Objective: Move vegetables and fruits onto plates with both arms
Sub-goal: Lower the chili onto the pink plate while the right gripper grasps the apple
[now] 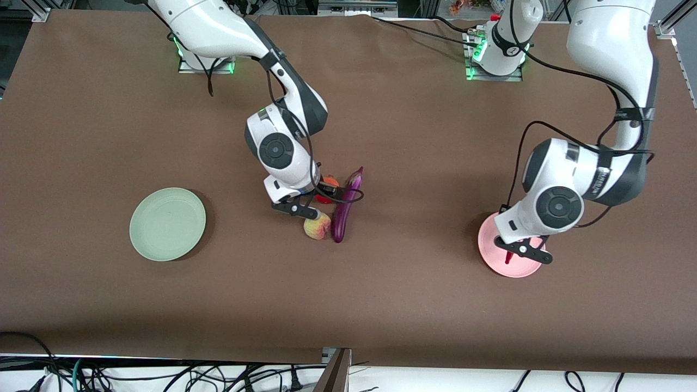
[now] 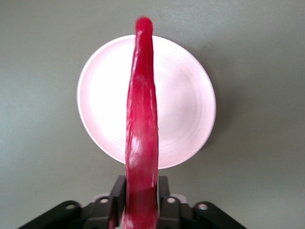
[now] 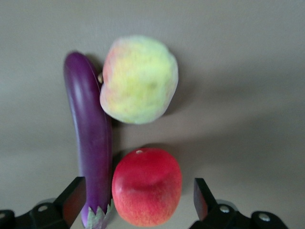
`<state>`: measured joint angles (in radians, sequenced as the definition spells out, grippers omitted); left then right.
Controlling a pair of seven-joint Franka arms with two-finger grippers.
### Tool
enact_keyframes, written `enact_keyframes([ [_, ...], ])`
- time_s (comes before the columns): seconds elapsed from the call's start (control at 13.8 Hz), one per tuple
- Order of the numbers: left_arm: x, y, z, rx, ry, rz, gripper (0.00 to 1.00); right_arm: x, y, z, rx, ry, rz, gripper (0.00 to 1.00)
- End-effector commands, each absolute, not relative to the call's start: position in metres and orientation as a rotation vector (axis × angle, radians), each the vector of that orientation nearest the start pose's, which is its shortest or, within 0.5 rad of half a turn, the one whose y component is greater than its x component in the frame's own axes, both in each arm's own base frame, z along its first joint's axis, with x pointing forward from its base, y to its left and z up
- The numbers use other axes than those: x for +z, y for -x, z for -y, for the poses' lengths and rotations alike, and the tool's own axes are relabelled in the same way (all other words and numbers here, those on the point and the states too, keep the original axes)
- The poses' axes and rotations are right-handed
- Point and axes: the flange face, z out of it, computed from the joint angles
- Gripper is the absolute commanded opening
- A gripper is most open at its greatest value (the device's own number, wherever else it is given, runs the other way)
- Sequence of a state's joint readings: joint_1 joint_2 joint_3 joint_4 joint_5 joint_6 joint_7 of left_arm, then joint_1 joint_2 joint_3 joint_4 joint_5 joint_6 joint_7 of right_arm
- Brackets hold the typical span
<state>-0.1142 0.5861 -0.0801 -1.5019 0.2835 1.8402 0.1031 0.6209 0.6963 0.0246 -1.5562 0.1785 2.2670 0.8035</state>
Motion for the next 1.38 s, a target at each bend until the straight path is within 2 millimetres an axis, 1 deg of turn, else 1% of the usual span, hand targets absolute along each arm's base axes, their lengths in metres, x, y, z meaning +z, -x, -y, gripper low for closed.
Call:
enact_keyframes([
  [0.0,0.312,-0.677,0.114,0.337,2.833,-0.629,1.00,0.226,-0.561,-0.433,0.147,2.991,-0.419,1.00],
  [0.22,0.313,-0.678,0.115,0.332,2.836,-0.625,1.00,0.211,-0.552,-0.441,0.161,3.004,-0.399,1.00],
  [0.29,0.313,-0.677,0.120,0.333,2.845,-0.628,1.00,0.210,-0.552,-0.445,0.143,2.992,-0.398,1.00],
  [0.36,0.311,-0.675,0.129,0.341,2.881,-0.626,1.00,0.208,-0.553,-0.446,0.122,2.985,-0.394,1.00],
  [0.44,0.311,-0.673,0.135,0.352,2.938,-0.611,1.00,0.202,-0.552,-0.446,0.126,2.992,-0.391,1.00],
  [0.51,0.309,-0.672,0.141,0.366,3.002,-0.585,1.00,0.198,-0.552,-0.446,0.120,2.992,-0.391,0.96],
  [0.58,0.307,-0.670,0.148,0.387,3.077,-0.561,1.00,0.194,-0.551,-0.445,0.121,2.995,-0.387,0.79],
  [0.73,0.305,-0.667,0.160,0.425,3.215,-0.498,1.00,0.194,-0.552,-0.445,0.119,2.998,-0.374,0.41],
  [0.8,0.303,-0.667,0.165,0.447,3.281,-0.462,1.00,0.196,-0.554,-0.444,0.113,2.998,-0.367,0.28],
  [0.87,0.292,-0.666,0.171,0.498,3.377,-0.402,1.00,0.204,-0.559,-0.439,0.107,2.999,-0.338,0.25],
  [0.95,0.285,-0.664,0.180,0.553,3.486,-0.330,1.00,0.217,-0.563,-0.429,0.130,3.011,-0.324,0.25],
  [1.02,0.281,-0.663,0.188,0.597,3.559,-0.276,1.00,0.241,-0.576,-0.403,0.194,3.029,-0.316,0.25],
  [1.09,0.272,-0.662,0.193,0.629,3.588,-0.251,1.00,0.260,-0.588,-0.376,0.265,3.042,-0.268,0.25],
  [1.16,0.263,-0.660,0.204,0.641,3.606,-0.256,1.00,0.281,-0.596,-0.347,0.325,3.050,-0.214,0.25],
  [1.24,0.255,-0.657,0.231,0.576,3.618,-0.296,1.00,0.287,-0.606,-0.311,0.400,3.077,-0.190,0.25],
  [1.31,0.253,-0.652,0.266,0.442,3.614,-0.355,1.00,0.293,-0.621,-0.266,0.423,3.098,-0.174,0.25],
])
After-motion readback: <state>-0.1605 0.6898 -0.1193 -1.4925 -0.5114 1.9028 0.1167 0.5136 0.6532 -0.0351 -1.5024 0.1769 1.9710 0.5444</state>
